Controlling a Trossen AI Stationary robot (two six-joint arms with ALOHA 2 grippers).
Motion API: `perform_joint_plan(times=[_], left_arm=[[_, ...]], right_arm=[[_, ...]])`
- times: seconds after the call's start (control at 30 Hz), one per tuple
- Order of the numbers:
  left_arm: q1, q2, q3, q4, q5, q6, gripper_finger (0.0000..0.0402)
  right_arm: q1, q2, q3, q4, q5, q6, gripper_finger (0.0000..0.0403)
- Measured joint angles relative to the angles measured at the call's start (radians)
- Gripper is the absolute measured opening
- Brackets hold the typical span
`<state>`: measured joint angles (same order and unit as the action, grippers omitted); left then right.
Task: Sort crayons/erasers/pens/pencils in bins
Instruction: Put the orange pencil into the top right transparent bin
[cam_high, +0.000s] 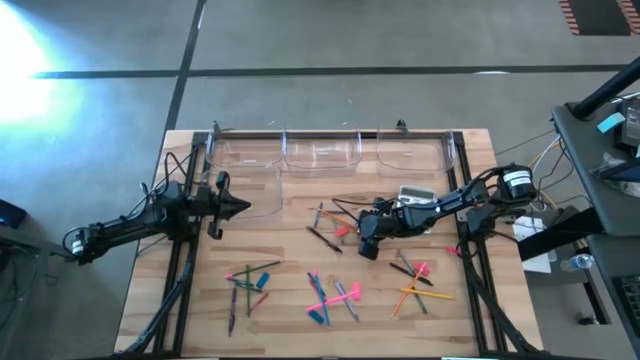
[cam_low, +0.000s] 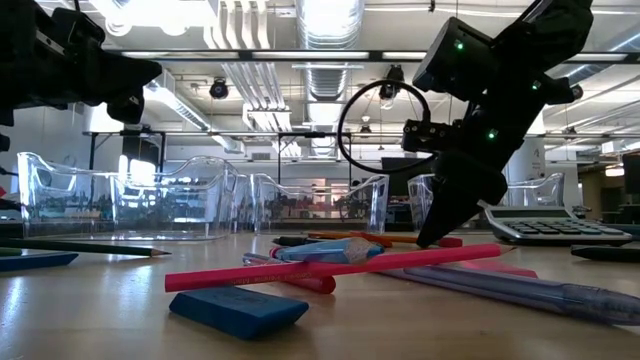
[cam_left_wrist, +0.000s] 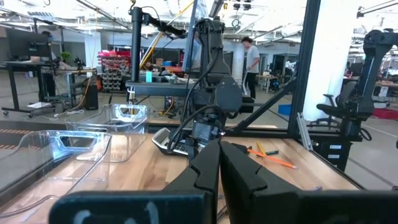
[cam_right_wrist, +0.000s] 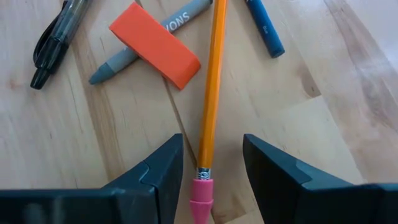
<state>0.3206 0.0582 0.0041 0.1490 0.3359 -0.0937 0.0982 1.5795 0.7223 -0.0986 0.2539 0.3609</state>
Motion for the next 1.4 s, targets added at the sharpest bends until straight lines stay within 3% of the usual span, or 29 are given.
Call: perform_joint_plan(times=[0.73, 0.83, 1.07, 1.4], left_arm=[[0.000, 0.000, 0.000, 0.000, 0.000, 0.000, 0.0000], [0.000, 0.000, 0.000, 0.000, 0.000, 0.000, 0.0000], [0.000, 0.000, 0.000, 0.000, 0.000, 0.000, 0.0000], [0.000, 0.000, 0.000, 0.000, 0.000, 0.000, 0.0000]], right_arm=[[0.000, 0.000, 0.000, -0.001, -0.021, 0.003, 0.0157], [0.000, 0.000, 0.000, 0.000, -0.027, 0.003, 0.0130], [0.000, 0.000, 0.000, -0.003, -0.050, -0.013, 0.0021], [0.000, -0.044, 0.051, -0.102, -0.052, -0.024, 0.0019]])
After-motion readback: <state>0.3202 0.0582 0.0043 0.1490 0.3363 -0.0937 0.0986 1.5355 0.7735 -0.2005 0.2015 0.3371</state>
